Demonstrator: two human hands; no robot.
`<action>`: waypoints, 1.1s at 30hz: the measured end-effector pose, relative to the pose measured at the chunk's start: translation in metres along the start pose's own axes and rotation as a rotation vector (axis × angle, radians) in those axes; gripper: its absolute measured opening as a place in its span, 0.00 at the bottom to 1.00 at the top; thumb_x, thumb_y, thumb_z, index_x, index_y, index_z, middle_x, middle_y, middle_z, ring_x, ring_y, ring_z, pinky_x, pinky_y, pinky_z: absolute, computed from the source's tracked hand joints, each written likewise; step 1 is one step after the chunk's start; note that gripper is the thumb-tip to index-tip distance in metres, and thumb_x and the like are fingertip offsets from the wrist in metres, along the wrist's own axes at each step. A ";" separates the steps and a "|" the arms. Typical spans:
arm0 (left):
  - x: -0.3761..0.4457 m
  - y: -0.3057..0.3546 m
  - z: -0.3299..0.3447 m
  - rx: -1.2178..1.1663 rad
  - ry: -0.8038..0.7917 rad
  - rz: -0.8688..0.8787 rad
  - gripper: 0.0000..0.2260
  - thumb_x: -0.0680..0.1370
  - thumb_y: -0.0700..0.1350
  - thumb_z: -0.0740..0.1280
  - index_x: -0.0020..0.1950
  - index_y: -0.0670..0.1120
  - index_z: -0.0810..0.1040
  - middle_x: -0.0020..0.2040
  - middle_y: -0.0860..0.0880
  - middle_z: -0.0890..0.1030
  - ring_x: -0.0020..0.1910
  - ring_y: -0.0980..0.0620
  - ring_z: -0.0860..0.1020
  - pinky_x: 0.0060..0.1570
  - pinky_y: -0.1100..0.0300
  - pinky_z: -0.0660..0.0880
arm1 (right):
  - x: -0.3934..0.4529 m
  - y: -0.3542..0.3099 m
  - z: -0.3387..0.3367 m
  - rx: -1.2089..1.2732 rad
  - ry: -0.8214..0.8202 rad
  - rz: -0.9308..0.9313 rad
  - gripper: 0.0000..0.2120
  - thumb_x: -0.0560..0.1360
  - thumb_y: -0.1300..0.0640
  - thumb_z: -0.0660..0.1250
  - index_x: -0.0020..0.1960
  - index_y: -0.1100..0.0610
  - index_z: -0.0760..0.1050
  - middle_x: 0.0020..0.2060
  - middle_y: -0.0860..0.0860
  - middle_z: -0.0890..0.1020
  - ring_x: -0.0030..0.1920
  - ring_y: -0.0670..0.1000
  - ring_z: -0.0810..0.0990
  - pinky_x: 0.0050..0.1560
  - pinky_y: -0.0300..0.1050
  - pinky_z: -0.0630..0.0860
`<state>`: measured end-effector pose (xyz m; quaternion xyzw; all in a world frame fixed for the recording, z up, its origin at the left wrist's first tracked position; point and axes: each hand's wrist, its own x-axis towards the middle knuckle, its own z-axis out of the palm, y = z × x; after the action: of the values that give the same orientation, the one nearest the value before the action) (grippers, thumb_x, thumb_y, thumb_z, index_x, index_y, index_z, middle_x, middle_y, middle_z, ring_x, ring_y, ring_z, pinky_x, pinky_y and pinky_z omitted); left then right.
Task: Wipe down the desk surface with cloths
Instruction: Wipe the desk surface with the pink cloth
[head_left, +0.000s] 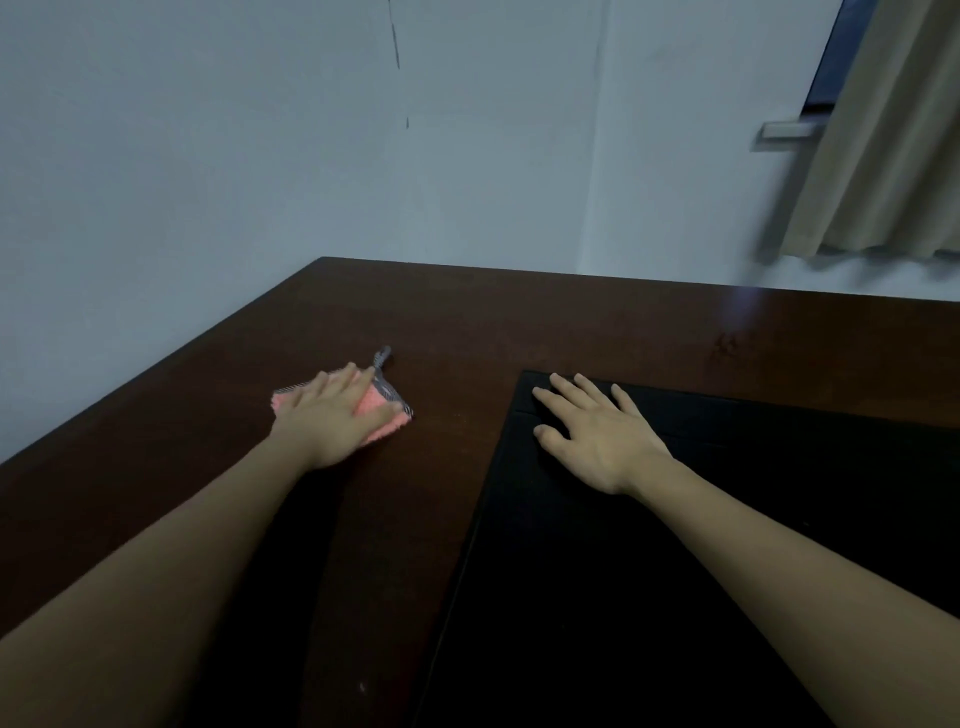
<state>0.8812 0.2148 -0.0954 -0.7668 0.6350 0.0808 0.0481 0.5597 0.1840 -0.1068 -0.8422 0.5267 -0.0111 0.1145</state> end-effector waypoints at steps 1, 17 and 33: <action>0.009 0.002 0.000 -0.016 0.015 -0.038 0.44 0.72 0.76 0.40 0.83 0.56 0.42 0.83 0.51 0.43 0.82 0.43 0.45 0.78 0.41 0.45 | 0.001 0.000 0.000 0.004 0.003 0.000 0.29 0.84 0.38 0.47 0.83 0.43 0.47 0.83 0.44 0.44 0.82 0.48 0.40 0.80 0.58 0.39; -0.075 -0.024 0.014 0.025 -0.022 0.285 0.48 0.63 0.83 0.33 0.79 0.64 0.39 0.78 0.61 0.37 0.80 0.56 0.39 0.75 0.55 0.39 | -0.001 0.000 0.000 -0.003 0.008 -0.004 0.29 0.84 0.39 0.46 0.83 0.43 0.47 0.83 0.44 0.44 0.82 0.49 0.40 0.80 0.58 0.39; -0.046 0.003 0.013 0.026 -0.010 0.123 0.46 0.68 0.78 0.34 0.82 0.57 0.39 0.82 0.54 0.41 0.82 0.47 0.43 0.78 0.43 0.44 | -0.004 -0.003 -0.002 -0.002 0.010 0.007 0.29 0.84 0.39 0.47 0.83 0.43 0.48 0.83 0.44 0.45 0.82 0.48 0.41 0.80 0.58 0.39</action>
<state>0.8693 0.2613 -0.0995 -0.7252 0.6817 0.0791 0.0564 0.5600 0.1886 -0.1042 -0.8405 0.5301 -0.0146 0.1110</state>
